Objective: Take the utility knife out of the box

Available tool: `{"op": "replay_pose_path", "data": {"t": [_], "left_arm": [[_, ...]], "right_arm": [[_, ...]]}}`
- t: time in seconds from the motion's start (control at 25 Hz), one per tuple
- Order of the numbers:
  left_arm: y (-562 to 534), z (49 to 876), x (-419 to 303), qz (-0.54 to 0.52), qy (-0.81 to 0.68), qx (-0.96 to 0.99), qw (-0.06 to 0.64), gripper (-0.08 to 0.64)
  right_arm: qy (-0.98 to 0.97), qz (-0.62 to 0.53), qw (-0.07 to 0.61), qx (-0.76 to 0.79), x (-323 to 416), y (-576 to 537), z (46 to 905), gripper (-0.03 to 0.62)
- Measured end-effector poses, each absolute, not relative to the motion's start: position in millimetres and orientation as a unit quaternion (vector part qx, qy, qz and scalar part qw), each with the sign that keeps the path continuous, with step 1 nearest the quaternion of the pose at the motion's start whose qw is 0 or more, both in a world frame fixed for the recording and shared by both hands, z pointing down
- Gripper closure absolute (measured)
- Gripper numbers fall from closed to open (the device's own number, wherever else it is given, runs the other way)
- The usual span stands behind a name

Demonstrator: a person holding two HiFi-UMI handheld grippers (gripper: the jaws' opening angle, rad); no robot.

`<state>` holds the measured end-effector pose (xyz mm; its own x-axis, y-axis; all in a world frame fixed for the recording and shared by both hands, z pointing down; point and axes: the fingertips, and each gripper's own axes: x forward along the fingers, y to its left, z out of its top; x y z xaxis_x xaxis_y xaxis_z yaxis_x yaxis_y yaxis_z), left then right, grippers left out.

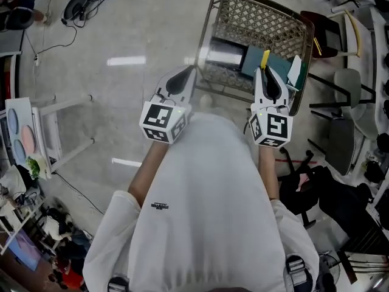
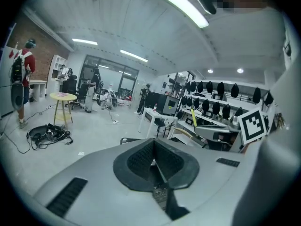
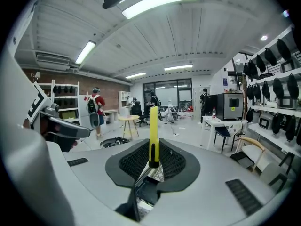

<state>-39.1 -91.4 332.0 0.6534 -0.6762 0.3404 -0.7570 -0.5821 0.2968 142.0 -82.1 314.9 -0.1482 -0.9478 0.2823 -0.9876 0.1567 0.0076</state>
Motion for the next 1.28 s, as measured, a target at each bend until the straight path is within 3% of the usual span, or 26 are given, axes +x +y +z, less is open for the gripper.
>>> {"op": "replay_pose_path", "data": {"t": [1.28], "left_arm": [[-80.5,321.7,-37.6,0.089,-0.405,0.888,0.202,0.558]], "right_arm": [[-0.76,0.065,0.11,0.638,127.6,-59.7,302.9,0.538]]}}
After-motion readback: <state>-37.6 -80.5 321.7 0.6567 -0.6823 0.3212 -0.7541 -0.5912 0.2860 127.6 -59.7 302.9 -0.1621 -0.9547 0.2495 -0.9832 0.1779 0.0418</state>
